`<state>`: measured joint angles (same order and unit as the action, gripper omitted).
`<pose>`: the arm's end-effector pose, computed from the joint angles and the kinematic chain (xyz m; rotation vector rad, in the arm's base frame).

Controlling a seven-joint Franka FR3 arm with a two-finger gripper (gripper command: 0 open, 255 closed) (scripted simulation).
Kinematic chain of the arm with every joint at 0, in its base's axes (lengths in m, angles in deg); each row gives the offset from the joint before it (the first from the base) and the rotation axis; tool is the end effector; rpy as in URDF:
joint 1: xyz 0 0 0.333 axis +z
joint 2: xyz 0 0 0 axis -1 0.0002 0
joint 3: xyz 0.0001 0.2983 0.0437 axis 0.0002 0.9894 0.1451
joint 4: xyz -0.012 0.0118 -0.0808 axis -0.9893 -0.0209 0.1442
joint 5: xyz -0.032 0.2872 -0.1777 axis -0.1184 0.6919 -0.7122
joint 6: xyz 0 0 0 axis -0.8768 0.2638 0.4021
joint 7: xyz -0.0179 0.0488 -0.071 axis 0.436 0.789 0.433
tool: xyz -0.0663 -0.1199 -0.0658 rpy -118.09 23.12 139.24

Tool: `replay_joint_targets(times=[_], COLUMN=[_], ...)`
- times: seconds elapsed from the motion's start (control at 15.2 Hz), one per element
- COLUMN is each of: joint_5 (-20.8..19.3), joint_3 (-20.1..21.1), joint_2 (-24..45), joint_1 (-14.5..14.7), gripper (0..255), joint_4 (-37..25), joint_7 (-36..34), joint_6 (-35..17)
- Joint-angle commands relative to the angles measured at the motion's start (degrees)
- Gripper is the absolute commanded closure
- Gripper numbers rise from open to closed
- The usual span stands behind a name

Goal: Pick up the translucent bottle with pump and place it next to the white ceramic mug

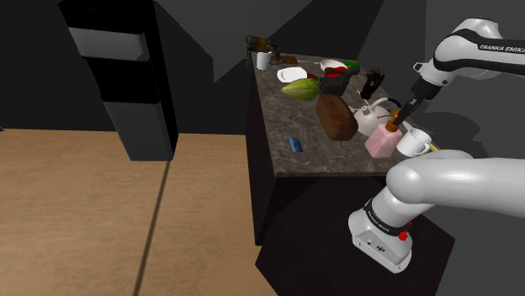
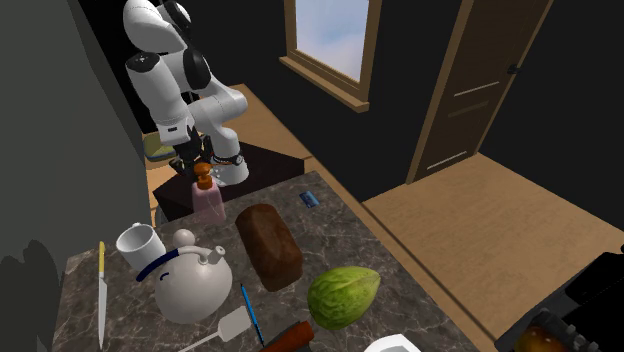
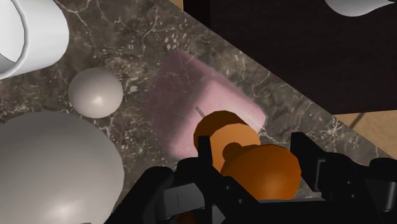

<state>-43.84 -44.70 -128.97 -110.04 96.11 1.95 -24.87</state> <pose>0.1312 -0.2587 0.4017 -3.0218 -0.0021 -0.0345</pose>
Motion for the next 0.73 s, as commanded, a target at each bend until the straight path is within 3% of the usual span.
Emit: replay_joint_targets(times=[0.0, 0.66], joint_5=[-0.55, -1.20], joint_3=[-0.68, -1.60], joint_2=[0.26, 0.87], joint_1=[-0.18, -0.27], gripper=[255, 255], joint_4=[1.20, 2.65], joint_7=[0.11, 0.19], joint_6=[-1.51, -3.56])
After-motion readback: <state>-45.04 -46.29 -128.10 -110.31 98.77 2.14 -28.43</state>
